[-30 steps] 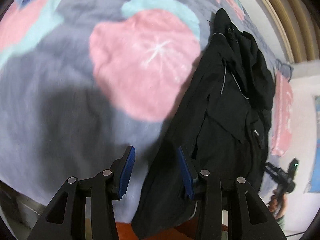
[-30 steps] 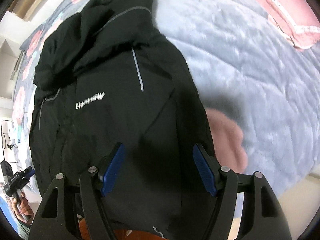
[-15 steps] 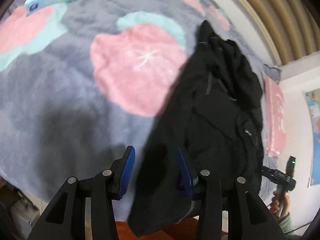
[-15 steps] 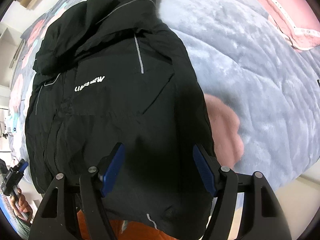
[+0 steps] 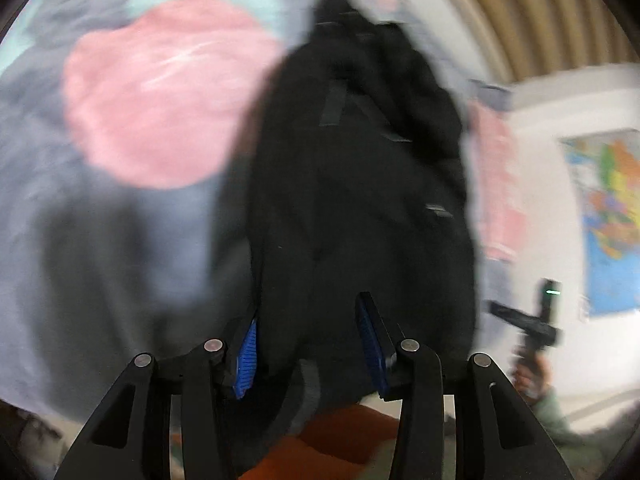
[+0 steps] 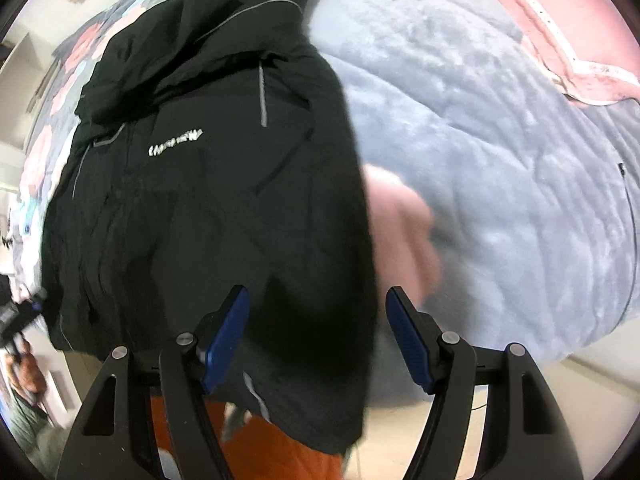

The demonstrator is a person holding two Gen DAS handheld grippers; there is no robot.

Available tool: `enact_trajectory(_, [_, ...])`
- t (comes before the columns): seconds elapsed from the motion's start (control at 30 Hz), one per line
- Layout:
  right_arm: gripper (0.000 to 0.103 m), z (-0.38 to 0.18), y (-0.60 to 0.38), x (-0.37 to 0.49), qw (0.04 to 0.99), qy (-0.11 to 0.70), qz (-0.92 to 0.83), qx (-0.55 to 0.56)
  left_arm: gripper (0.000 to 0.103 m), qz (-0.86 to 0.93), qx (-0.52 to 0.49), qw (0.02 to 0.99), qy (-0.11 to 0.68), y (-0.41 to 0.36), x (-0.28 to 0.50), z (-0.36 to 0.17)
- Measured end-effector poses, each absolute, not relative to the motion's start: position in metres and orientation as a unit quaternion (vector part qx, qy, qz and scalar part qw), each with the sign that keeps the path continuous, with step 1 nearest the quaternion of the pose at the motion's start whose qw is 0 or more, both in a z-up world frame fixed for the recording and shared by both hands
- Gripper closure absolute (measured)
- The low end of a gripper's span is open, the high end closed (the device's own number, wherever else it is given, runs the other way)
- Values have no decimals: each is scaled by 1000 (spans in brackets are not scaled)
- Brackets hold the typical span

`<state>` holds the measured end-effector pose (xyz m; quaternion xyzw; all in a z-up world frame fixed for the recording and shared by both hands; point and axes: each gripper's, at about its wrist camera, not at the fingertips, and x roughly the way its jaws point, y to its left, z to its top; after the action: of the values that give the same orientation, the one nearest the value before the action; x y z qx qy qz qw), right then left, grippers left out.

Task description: Fold large clothes

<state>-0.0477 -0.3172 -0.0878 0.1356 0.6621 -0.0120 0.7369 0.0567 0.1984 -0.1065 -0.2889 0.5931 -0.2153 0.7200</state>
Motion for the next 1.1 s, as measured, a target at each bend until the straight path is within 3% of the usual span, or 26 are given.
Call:
enact_trajectory(0.1, [30,-96,-329,-65,725,671,-13,153,58,-250,-323,709,575,194,60,-97])
enact_trajectory(0.4, [30,-142,-342,-95,676,673,14,299,58,-194,-329,687,619,190,63,-133])
enact_trajectory(0.43, [32,-142,-340,-95,676,671,20,305,58,-197,-327,686,619,188,64,-131])
enact_trajectory(0.5, [49,-138,-331,-93,675,666,53,312,58,-206,-326,687,616,188,65,-124])
enact_trajectory(0.63, [49,-100,-308,-86,705,637,123,287,58,-274,-351,692,569,179,67,-87])
enact_trajectory(0.73, [49,-93,-298,-81,707,635,140,279,58,-281,-353,686,572,170,71,-89])
enact_trajectory(1.1, [46,-169,-292,-106,627,710,108,302,58,-205,-347,649,646,179,34,-148])
